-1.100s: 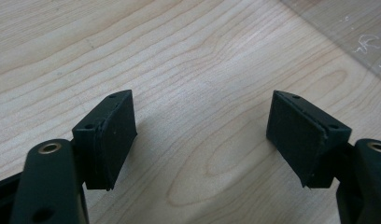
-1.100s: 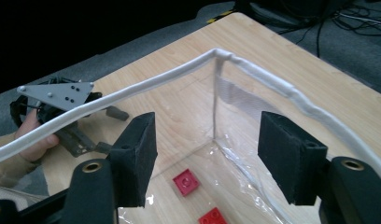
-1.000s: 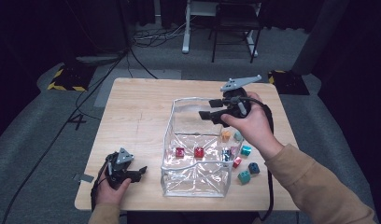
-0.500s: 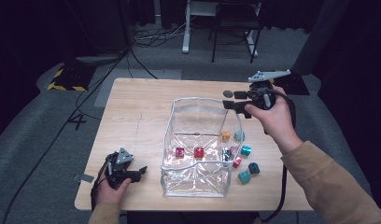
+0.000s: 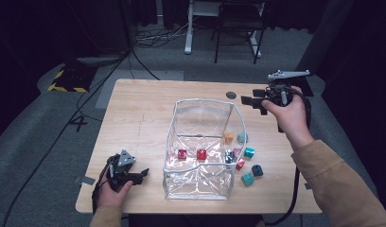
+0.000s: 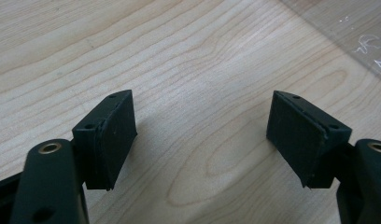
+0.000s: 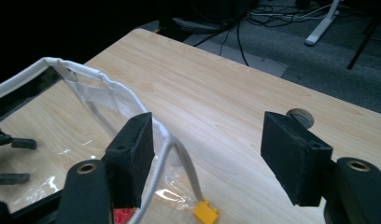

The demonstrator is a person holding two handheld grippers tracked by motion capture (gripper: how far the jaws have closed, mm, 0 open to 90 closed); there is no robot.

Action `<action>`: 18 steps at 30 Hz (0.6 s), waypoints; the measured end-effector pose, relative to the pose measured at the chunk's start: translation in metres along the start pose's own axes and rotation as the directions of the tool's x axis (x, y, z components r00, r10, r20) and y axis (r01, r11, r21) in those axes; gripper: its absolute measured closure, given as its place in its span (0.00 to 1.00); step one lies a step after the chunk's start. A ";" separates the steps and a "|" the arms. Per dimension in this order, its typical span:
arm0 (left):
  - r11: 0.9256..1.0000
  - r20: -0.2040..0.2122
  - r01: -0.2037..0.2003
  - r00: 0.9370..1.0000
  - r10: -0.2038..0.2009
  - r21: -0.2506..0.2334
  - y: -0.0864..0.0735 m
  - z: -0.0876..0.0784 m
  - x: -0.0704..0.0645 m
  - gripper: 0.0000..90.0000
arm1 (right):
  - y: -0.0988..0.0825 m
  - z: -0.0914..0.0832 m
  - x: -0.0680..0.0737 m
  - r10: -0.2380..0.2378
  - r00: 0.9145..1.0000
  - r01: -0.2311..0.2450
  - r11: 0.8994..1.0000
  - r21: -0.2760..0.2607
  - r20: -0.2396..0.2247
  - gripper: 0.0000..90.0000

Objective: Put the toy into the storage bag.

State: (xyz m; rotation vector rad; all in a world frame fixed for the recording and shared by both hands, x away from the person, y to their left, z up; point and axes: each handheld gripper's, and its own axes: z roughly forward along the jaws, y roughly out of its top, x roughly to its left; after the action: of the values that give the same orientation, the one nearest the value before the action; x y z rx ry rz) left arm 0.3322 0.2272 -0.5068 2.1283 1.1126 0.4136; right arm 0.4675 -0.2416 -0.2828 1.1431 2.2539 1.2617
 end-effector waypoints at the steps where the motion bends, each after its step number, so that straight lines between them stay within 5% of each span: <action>1: 1.000 0.000 0.000 1.000 0.000 0.000 0.000 0.000 0.000 0.27 | -0.002 0.001 -0.002 -0.003 1.000 0.003 1.000 0.002 0.009 0.39; 18: 1.000 -0.001 0.000 1.000 0.000 -0.001 0.000 0.000 0.000 0.27 | -0.065 0.043 -0.037 0.047 0.996 -0.054 0.995 0.085 0.079 0.39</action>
State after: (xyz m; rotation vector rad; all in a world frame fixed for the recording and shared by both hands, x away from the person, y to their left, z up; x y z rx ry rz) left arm 0.3320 0.2271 -0.5069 2.1271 1.1129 0.4154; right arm 0.4844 -0.2644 -0.3641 1.2652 2.2560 1.1275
